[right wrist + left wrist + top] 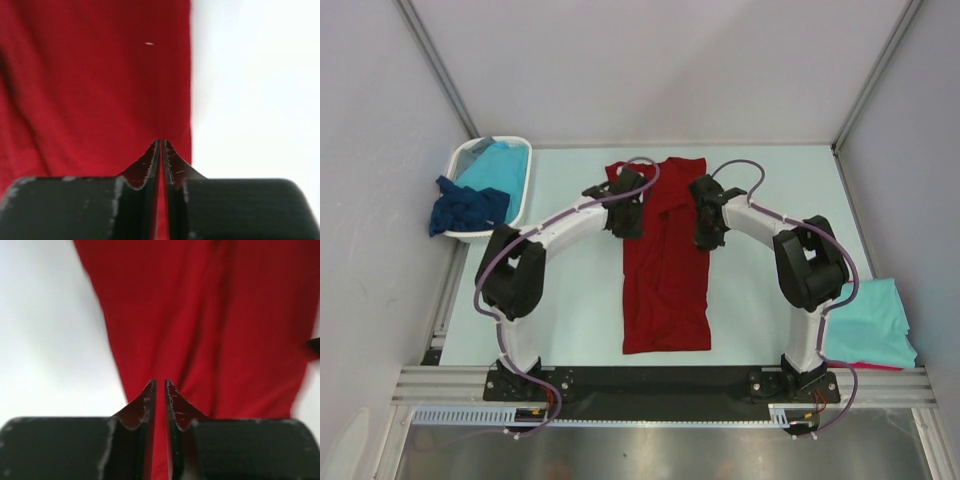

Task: Fold and stack the t-shirts
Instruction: Grab the bottom of the folded rectangular tshirt with both arms

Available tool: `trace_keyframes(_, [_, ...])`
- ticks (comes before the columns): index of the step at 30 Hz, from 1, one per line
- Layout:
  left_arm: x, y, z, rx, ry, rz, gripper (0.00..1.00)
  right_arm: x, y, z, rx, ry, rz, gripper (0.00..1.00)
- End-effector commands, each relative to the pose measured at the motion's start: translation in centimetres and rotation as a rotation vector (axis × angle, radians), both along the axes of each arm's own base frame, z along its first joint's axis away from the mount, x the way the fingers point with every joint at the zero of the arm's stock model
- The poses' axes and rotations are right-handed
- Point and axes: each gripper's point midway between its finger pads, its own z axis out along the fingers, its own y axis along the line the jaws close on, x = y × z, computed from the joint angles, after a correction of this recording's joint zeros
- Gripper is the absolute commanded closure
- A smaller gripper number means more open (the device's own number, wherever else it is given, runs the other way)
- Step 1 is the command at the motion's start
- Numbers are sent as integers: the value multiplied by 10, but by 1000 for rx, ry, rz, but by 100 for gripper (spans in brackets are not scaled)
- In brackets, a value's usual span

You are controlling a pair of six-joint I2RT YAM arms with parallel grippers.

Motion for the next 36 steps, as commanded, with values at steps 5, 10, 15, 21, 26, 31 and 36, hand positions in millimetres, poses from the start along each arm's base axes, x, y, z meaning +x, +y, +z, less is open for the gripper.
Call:
trace_keyframes(5, [-18, 7, -34, 63, 36, 10, 85, 13, 6, -9, 15, -34, -17, 91])
trace_keyframes(10, [-24, 6, -49, 65, 74, -6, 84, 12, 11, -20, 14, -14, -9, 91])
trace_keyframes(15, [-34, 6, -68, 76, 127, -23, 84, 4, 8, -35, 0, 30, -15, 91])
trace_keyframes(21, [-36, 16, -57, 96, 82, 9, 80, 0, 12, -16, 14, -15, 7, 72])
trace_keyframes(26, [-45, 29, 9, 37, -58, 49, 72, -9, 42, 45, 21, -135, 102, 41])
trace_keyframes(31, [-75, 42, 31, 17, -94, 51, 71, -31, 55, 67, 26, -142, 134, 40])
trace_keyframes(36, [-116, 58, 16, 43, -64, 42, 72, -58, 73, 55, 41, -119, 170, 41])
